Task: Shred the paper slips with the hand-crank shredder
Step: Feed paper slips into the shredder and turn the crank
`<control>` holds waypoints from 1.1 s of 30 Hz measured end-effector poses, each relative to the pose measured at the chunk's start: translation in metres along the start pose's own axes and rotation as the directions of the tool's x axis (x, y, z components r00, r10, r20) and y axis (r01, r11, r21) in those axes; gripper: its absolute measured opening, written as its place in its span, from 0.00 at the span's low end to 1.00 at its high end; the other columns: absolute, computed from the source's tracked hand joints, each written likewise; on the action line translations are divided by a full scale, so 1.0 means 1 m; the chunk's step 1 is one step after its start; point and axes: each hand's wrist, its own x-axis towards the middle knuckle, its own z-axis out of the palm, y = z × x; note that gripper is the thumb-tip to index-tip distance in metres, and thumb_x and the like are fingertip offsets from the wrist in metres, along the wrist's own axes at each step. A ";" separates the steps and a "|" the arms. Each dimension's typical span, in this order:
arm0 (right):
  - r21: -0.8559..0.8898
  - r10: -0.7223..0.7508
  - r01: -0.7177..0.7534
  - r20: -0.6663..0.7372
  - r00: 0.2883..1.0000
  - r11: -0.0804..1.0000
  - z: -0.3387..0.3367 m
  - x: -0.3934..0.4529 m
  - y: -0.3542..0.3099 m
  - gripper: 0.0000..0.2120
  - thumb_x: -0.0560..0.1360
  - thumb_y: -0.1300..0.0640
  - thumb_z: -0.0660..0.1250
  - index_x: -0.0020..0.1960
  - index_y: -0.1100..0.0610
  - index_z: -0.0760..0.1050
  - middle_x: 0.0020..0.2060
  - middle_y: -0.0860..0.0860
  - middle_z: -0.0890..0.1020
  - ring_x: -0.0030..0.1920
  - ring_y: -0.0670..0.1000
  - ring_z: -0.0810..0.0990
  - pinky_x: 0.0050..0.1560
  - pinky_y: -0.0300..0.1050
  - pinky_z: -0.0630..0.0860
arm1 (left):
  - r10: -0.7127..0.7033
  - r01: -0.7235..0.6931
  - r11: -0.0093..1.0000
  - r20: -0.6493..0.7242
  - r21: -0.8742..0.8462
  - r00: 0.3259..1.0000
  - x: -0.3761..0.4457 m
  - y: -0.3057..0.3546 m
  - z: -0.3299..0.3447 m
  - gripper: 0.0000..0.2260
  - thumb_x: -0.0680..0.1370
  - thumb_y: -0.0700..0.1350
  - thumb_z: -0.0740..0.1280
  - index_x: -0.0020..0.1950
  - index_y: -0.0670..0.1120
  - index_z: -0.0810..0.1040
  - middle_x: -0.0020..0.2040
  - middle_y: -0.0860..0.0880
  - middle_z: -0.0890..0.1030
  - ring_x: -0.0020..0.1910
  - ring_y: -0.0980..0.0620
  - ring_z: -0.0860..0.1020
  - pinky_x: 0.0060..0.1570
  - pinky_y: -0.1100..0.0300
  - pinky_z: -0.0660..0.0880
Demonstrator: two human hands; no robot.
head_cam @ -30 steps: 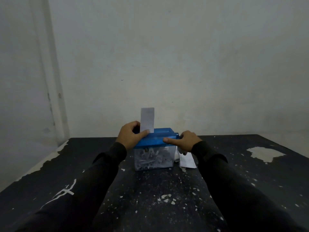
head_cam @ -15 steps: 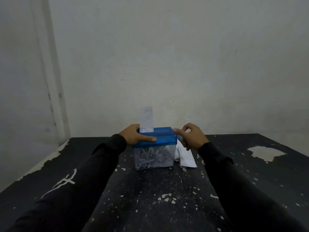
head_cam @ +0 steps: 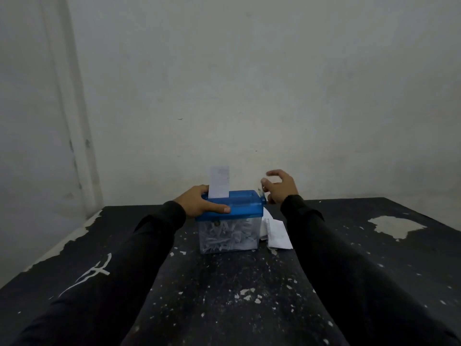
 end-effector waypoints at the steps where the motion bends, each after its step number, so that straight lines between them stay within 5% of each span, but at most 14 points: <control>1: -0.039 0.024 -0.024 -0.008 1.000 0.999 0.004 0.002 0.008 0.05 0.79 0.56 0.70 0.53 0.56 0.79 0.39 0.59 0.84 0.30 0.54 0.77 0.28 0.45 0.78 | -0.001 0.001 1.000 0.006 0.000 1.000 0.000 -0.001 0.000 0.24 0.69 0.51 0.81 0.63 0.53 0.78 0.58 0.55 0.81 0.55 0.56 0.80 0.49 0.68 0.75; 4: -0.149 0.082 -0.081 0.002 0.997 0.986 0.010 0.001 0.032 0.08 0.79 0.54 0.69 0.52 0.59 0.81 0.43 0.59 0.83 0.34 0.56 0.80 0.26 0.42 0.76 | 0.010 -0.010 1.000 -0.006 0.000 1.000 0.000 -0.003 0.000 0.30 0.66 0.55 0.81 0.66 0.50 0.79 0.60 0.53 0.82 0.56 0.54 0.81 0.51 0.66 0.76; 8: -0.319 0.116 -0.083 0.086 0.990 0.944 0.001 -0.021 0.060 0.13 0.82 0.57 0.63 0.44 0.63 0.80 0.34 0.57 0.79 0.28 0.52 0.72 0.26 0.40 0.70 | 0.009 -0.010 1.000 -0.019 -0.005 1.000 -0.002 -0.002 0.002 0.33 0.65 0.57 0.81 0.67 0.49 0.79 0.60 0.53 0.82 0.55 0.54 0.81 0.52 0.64 0.76; 13: -0.367 -0.071 0.099 0.087 0.994 0.925 -0.014 -0.052 0.065 0.23 0.82 0.50 0.63 0.30 0.56 0.67 0.24 0.48 0.68 0.25 0.46 0.67 0.27 0.40 0.64 | -0.012 0.012 1.000 -0.021 0.013 1.000 0.000 -0.001 0.001 0.34 0.64 0.58 0.81 0.68 0.49 0.80 0.61 0.53 0.82 0.56 0.52 0.81 0.57 0.59 0.78; 19: 0.015 -0.157 0.156 0.100 0.983 0.988 -0.020 -0.058 0.028 0.19 0.82 0.63 0.56 0.33 0.57 0.70 0.24 0.45 0.69 0.27 0.49 0.66 0.26 0.43 0.63 | -0.039 0.040 0.998 -0.021 0.046 0.999 0.002 0.000 -0.001 0.37 0.61 0.59 0.83 0.67 0.50 0.80 0.61 0.52 0.82 0.56 0.52 0.80 0.58 0.58 0.75; 22: 0.102 -0.174 0.161 0.143 0.974 0.982 -0.021 -0.052 0.013 0.17 0.83 0.61 0.57 0.37 0.60 0.74 0.25 0.46 0.66 0.27 0.49 0.62 0.26 0.42 0.60 | -0.038 0.039 0.998 -0.015 0.051 0.999 0.002 0.000 -0.001 0.43 0.57 0.63 0.84 0.69 0.49 0.79 0.62 0.52 0.81 0.57 0.52 0.79 0.57 0.60 0.75; 27: -0.008 -0.255 0.255 0.017 0.967 0.967 -0.006 -0.023 0.007 0.16 0.83 0.48 0.64 0.42 0.59 0.73 0.32 0.53 0.73 0.31 0.49 0.71 0.32 0.42 0.70 | -0.038 0.039 0.997 -0.021 0.065 0.999 0.002 0.000 -0.002 0.38 0.61 0.59 0.81 0.69 0.50 0.77 0.61 0.52 0.80 0.54 0.56 0.78 0.49 0.65 0.73; 33: -0.177 -0.315 0.296 -0.092 0.945 0.939 0.011 0.003 0.018 0.08 0.80 0.53 0.68 0.48 0.58 0.77 0.40 0.51 0.80 0.37 0.45 0.76 0.36 0.34 0.73 | -0.050 0.051 0.997 -0.016 0.066 0.999 0.003 -0.002 -0.003 0.34 0.66 0.55 0.82 0.69 0.50 0.78 0.60 0.53 0.81 0.54 0.55 0.79 0.50 0.64 0.74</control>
